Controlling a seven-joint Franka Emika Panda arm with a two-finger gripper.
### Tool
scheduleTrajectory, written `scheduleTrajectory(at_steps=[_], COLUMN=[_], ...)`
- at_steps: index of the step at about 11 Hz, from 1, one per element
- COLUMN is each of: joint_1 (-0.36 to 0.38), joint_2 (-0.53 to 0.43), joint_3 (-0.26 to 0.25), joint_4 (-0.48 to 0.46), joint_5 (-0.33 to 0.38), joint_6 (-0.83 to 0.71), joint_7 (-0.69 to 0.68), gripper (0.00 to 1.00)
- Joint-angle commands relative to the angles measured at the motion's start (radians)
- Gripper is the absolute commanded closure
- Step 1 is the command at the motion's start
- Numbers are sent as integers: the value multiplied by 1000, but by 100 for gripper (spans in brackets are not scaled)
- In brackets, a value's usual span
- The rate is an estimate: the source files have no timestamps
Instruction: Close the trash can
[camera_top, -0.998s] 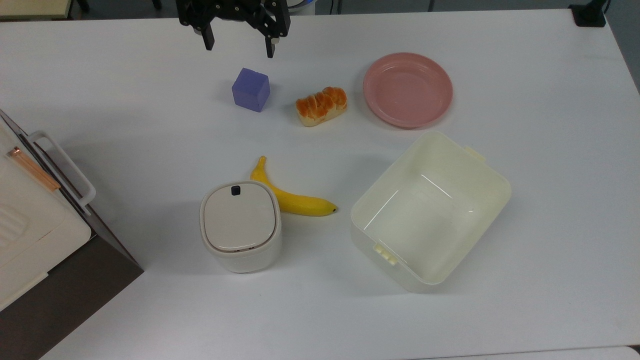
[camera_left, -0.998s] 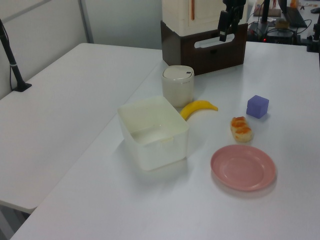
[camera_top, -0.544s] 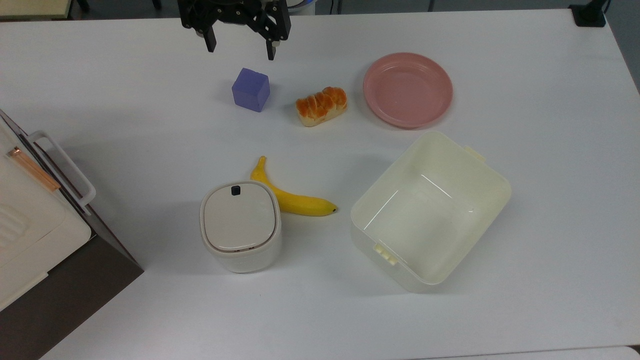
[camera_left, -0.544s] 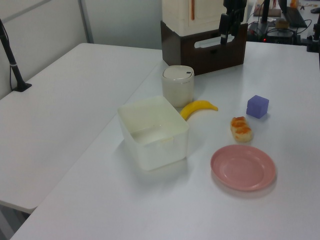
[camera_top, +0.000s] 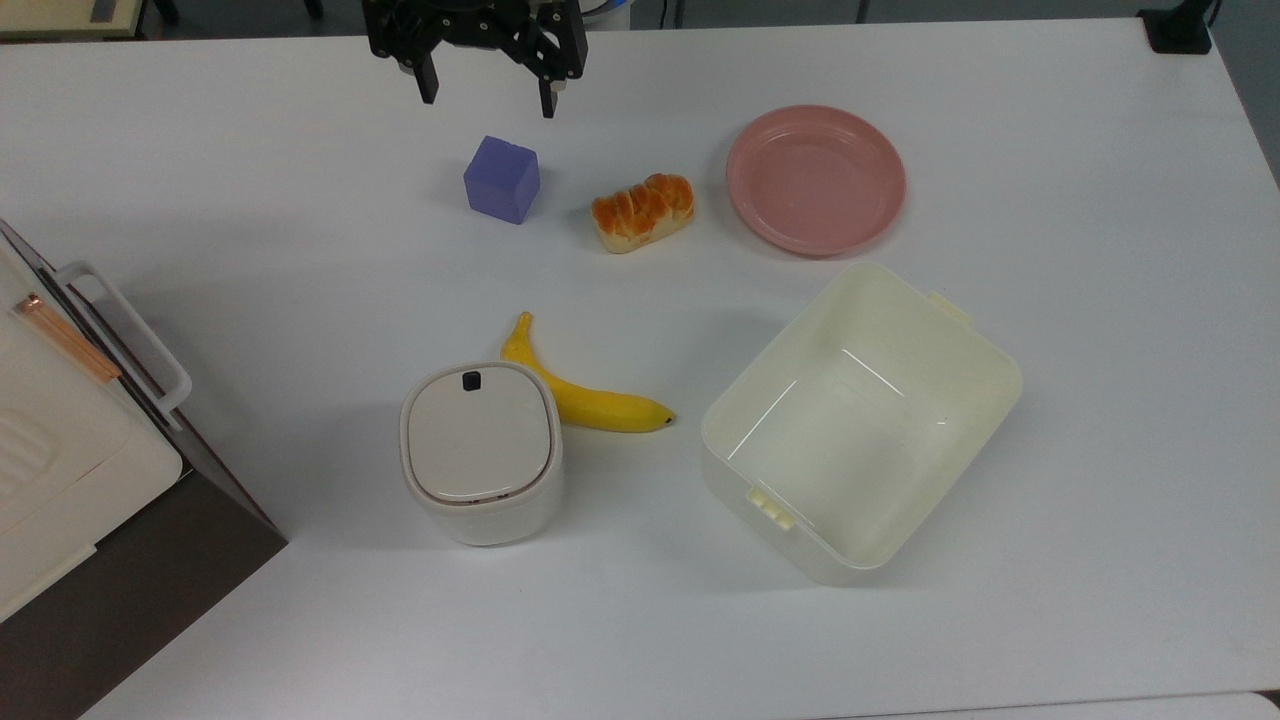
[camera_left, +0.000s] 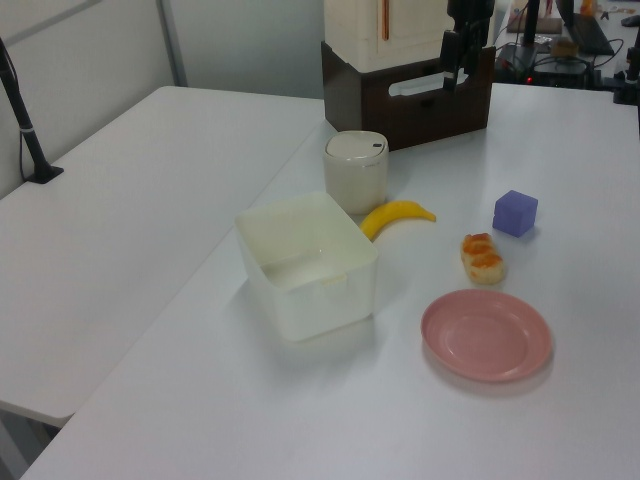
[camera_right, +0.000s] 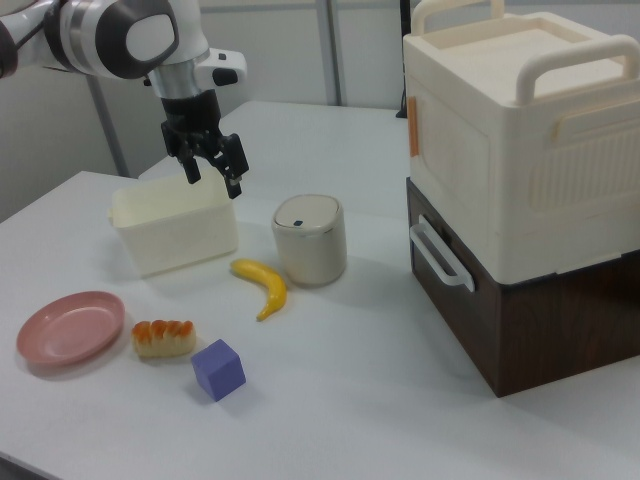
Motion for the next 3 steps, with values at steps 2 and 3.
scheduleTrajectory(at_steps=[2, 3], joint_1=[16, 16], joint_2=[-35, -35], joint_3=[-4, -4], joint_4=[-35, -35], joint_5=[1, 1], joint_6=[-11, -11], joint_7=[-15, -15], gripper=[0, 0])
